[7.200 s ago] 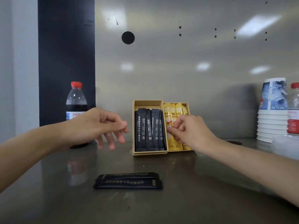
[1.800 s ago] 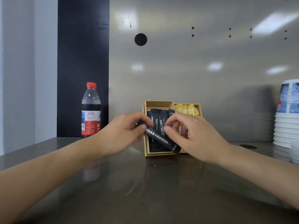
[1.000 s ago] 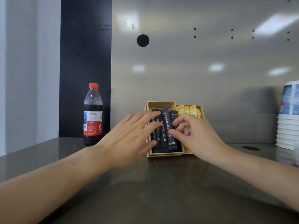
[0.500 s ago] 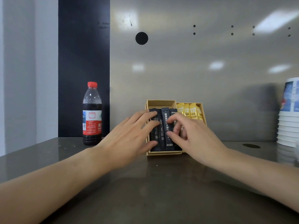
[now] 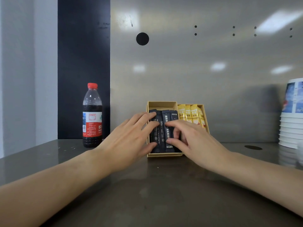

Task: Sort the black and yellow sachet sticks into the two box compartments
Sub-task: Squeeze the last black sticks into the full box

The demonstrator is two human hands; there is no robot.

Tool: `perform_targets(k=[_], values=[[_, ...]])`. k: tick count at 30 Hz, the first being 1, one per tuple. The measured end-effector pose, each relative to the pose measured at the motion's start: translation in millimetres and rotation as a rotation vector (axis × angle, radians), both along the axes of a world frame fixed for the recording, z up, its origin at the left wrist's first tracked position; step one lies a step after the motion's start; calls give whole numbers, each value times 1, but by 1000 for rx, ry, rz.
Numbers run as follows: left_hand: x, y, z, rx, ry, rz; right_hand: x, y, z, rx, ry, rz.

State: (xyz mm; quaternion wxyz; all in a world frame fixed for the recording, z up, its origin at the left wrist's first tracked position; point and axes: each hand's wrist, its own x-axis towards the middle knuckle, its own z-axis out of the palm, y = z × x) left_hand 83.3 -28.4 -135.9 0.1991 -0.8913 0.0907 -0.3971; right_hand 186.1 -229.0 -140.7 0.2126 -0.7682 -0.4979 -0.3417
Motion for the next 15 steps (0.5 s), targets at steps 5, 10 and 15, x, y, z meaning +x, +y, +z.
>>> perform_targets(k=[5, 10, 15], values=[[-1, -1, 0, -12, 2, 8, 0, -1, 0, -22, -5, -2], [-2, -1, -1, -18, 2, -1, -3, -3, 0, -24, -33, -4], [-3, -1, -2, -20, -10, -8, -4, -3, 1, -4, -54, -5]])
